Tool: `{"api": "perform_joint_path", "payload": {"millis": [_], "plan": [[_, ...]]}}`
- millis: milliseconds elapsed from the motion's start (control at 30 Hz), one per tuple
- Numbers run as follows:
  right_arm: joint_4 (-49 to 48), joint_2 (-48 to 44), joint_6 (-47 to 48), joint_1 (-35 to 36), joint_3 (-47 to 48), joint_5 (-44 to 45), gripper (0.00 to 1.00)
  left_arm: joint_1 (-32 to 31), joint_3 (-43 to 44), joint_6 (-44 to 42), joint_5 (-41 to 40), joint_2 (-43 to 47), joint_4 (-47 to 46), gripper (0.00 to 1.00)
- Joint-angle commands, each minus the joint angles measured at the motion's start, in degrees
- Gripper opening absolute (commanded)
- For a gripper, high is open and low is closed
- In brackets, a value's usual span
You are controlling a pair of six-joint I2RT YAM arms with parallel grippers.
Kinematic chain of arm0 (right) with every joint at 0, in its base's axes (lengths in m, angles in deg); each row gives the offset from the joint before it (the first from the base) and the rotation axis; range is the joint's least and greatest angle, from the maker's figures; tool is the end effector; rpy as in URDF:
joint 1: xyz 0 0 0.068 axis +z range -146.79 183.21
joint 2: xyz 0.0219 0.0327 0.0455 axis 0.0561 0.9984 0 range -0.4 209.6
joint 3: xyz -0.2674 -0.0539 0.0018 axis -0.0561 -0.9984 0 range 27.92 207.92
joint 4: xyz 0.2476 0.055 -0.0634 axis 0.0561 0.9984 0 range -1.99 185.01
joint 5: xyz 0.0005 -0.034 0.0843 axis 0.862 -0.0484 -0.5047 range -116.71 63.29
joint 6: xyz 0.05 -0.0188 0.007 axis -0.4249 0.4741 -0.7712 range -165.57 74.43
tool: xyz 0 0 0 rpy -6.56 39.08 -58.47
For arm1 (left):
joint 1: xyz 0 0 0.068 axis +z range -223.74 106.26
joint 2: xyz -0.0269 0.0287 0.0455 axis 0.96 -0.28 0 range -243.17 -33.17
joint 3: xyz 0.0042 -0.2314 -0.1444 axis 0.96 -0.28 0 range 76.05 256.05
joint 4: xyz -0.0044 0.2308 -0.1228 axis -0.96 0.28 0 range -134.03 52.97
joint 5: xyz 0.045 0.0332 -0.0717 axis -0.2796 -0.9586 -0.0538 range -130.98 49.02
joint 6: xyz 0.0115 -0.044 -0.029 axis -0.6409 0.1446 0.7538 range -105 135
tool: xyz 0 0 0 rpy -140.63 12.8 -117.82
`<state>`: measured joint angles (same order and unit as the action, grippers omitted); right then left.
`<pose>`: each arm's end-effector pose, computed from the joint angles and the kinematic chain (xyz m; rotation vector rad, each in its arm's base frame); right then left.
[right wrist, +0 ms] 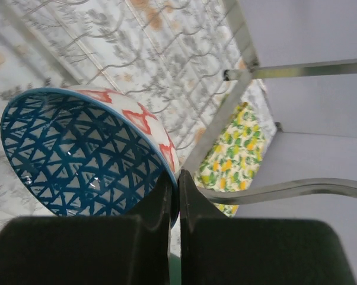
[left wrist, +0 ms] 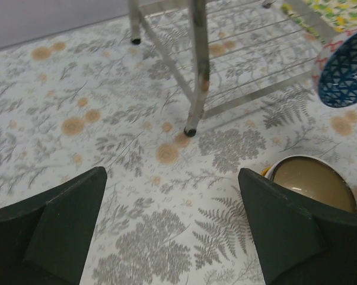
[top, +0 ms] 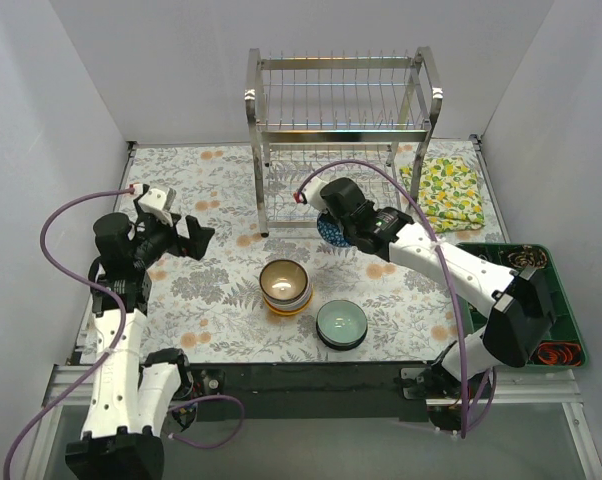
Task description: Load the bowls into the dish rack
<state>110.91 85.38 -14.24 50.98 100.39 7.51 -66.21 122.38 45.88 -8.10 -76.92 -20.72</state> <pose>0.2408 0.2355 0.3176 -1.0806 1.8221 -0.4859 0.1697 0.0029 0.3302 -0.2620 1.9415 -0.8230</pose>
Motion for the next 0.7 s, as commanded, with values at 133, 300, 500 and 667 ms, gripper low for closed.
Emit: {"api": "perform_joint_path", "payload": {"millis": [133,300,500,667], "plan": [[-15.0,6.8,1.8,0.5,8.1,14.9,0.01,-0.6,3.1,8.6,14.6,-20.9,-23.0,0.90],[-20.8,12.2,4.3,0.4,9.6,20.4,0.01,-0.9,4.4,11.4,17.4,-28.0,-32.8,0.87],[-22.4,16.8,4.5,-0.4,12.3,25.0,0.01,-1.7,5.5,16.6,22.9,-36.7,-43.4,0.82],[-24.3,19.8,4.2,-2.2,13.5,27.7,0.01,-3.7,9.2,20.6,24.2,-45.2,-48.4,0.78]]}}
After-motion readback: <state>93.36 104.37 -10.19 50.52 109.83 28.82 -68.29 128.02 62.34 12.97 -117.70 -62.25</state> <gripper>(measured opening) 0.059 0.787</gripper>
